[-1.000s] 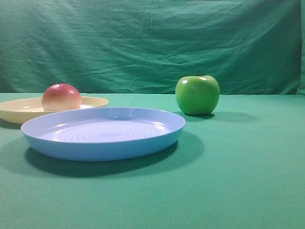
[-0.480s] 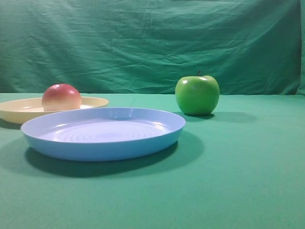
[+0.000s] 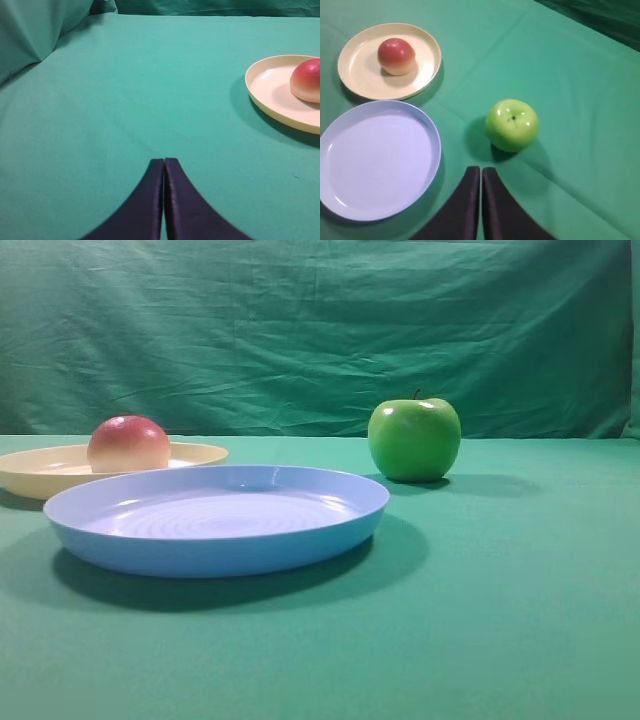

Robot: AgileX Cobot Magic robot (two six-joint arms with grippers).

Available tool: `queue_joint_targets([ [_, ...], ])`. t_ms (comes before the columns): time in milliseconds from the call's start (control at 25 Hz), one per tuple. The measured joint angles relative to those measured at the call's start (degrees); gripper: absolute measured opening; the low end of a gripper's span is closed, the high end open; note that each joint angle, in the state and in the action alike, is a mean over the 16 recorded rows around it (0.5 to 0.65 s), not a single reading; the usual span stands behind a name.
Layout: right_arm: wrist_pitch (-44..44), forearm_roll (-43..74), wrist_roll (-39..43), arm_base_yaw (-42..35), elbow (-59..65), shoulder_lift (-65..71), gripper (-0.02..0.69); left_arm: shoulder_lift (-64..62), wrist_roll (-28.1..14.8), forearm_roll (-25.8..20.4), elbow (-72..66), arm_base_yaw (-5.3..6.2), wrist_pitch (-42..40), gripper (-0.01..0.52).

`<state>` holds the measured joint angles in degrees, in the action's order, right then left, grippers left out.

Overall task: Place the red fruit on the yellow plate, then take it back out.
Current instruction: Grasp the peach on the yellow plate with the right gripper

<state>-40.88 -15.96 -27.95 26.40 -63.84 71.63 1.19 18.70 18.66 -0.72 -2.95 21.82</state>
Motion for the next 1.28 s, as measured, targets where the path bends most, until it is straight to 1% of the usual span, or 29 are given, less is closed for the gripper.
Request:
queue_joint_targets([
  [240, 1.82, -0.19, -1.95, 6.11, -11.67, 17.78, 0.006, 0.0, 0.0, 0.0, 0.0, 0.0, 0.0, 0.0],
  [320, 2.32, -0.77, -2.88, 7.56, -15.89, 23.39, 0.025, 0.0, 0.0, 0.0, 0.0, 0.0, 0.0, 0.0],
  [400, 2.74, -2.0, -4.26, 8.73, -20.17, 28.63, 0.058, 0.0, 0.0, 0.0, 0.0, 0.0, 0.0, 0.0],
  [520, 3.32, -5.09, -7.42, 10.07, -26.51, 35.78, 0.143, 0.0, 0.0, 0.0, 0.0, 0.0, 0.0, 0.0],
  [800, 4.58, -14.4, -16.49, 12.25, -38.91, 48.45, 0.423, 0.0, 0.0, 0.0, 0.0, 0.0, 0.0, 0.0],
  [960, 6.03, -19.2, -20.92, 13.25, -43.35, 53.45, 0.559, 0.0, 0.0, 0.0, 0.0, 0.0, 0.0, 0.0],
  [1040, 6.86, -20.75, -22.43, 13.68, -44.81, 55.58, 0.607, 0.0, 0.0, 0.0, 0.0, 0.0, 0.0, 0.0],
  [1120, 7.71, -21.63, -23.33, 14.07, -45.84, 57.51, 0.635, 0.0, 0.0, 0.0, 0.0, 0.0, 0.0, 0.0],
  [1280, 9.83, -22.22, -24.03, 14.62, -46.88, 60.95, 0.643, 0.0, 0.0, 0.0, 0.0, 0.0, 0.0, 0.0],
])
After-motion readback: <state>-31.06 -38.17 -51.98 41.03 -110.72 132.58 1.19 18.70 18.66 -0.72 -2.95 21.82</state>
